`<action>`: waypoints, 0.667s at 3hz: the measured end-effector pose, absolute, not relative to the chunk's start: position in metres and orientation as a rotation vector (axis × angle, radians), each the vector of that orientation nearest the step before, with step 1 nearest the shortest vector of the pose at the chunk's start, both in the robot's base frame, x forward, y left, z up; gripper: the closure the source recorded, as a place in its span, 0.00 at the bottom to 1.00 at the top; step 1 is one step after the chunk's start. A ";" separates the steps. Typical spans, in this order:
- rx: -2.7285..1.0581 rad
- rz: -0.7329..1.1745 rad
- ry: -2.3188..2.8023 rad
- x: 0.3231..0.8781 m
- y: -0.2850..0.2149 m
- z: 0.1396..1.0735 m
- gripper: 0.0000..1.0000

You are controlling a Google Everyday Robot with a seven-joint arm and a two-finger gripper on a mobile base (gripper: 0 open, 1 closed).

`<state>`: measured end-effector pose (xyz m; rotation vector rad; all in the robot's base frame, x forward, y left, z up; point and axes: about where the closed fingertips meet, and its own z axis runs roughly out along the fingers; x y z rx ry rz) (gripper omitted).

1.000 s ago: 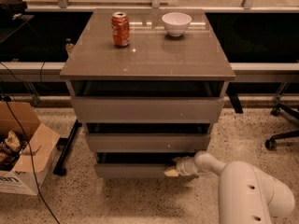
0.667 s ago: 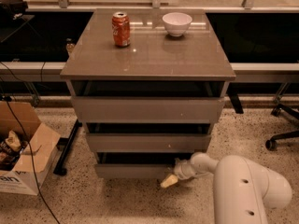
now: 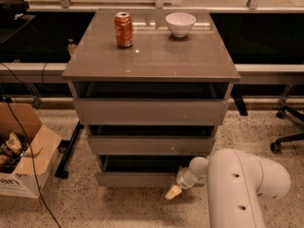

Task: Open bottom drawer

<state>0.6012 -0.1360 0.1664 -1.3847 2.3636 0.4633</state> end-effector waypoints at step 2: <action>-1.385 0.463 2.364 0.601 -0.136 0.176 0.29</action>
Offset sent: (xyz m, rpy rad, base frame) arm -0.1419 0.0101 0.0137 -0.1151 0.2689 0.2468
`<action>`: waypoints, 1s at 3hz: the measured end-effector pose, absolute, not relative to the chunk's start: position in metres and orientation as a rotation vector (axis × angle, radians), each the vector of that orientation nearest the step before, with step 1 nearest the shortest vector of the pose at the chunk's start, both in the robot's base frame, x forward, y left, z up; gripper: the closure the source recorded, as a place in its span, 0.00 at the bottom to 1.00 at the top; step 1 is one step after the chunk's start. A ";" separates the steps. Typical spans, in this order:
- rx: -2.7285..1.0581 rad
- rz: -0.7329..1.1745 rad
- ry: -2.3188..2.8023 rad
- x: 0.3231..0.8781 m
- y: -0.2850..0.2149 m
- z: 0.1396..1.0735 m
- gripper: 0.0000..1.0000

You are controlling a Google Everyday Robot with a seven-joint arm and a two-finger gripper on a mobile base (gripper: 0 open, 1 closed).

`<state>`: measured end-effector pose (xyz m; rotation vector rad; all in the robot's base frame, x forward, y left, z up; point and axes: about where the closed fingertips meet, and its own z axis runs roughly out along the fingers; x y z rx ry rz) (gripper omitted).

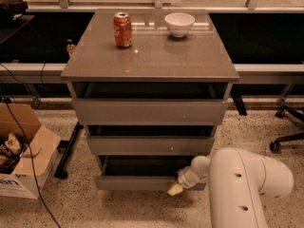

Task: Open bottom drawer

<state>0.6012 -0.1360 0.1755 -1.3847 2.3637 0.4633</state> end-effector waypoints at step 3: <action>-1.452 0.460 2.360 0.586 -0.130 0.175 0.00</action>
Offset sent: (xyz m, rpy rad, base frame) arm 0.0000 0.0000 0.0008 0.0000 0.0000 0.0000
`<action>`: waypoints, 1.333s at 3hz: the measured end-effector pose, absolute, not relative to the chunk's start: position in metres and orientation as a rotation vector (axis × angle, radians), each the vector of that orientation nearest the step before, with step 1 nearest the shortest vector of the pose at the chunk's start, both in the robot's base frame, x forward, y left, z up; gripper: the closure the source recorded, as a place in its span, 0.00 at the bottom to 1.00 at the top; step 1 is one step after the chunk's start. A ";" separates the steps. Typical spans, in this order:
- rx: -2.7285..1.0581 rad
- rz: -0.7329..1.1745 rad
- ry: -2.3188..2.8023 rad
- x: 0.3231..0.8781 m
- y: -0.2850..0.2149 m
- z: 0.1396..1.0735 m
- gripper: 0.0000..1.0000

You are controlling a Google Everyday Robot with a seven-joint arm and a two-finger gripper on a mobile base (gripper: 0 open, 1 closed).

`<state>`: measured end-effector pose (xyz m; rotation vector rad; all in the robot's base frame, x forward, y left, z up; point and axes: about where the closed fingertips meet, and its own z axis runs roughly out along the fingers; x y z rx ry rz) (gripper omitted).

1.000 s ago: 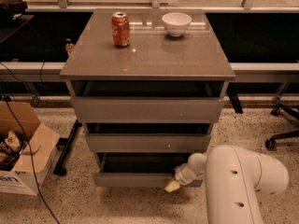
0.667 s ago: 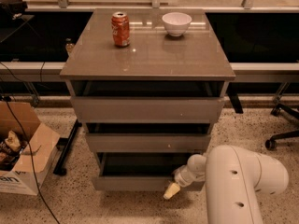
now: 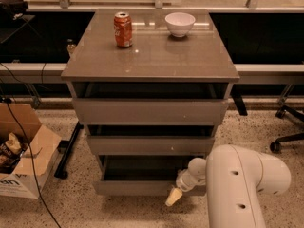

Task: Open bottom drawer

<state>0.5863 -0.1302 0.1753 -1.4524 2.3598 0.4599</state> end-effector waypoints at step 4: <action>-1.457 0.602 2.395 0.522 -0.129 0.174 0.62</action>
Offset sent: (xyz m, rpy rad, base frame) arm -0.1158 -0.0021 -0.0129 0.1300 0.1865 0.0111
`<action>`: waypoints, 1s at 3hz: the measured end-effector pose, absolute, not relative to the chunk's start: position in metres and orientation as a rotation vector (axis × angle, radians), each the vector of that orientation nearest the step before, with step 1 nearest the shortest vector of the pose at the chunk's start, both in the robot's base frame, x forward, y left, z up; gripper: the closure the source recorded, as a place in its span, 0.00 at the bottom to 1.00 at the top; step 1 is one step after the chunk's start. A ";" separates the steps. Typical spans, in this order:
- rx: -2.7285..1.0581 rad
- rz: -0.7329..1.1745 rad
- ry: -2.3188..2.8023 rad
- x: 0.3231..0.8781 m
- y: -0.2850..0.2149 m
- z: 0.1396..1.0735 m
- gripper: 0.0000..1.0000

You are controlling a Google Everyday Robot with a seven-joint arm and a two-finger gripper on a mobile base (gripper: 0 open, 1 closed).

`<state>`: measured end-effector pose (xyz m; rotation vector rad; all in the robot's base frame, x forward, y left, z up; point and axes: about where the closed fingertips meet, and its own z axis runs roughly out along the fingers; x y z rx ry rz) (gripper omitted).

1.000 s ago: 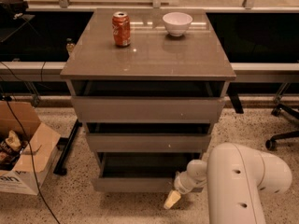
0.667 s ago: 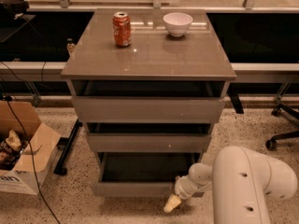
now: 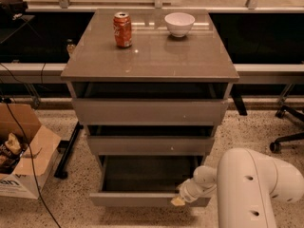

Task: Open bottom drawer

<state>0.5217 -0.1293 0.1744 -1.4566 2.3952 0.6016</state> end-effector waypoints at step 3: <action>-1.425 0.754 2.445 0.471 -0.121 0.167 0.18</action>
Offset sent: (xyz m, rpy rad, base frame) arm -0.1355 0.0195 -0.0157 0.1434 0.2916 -0.0286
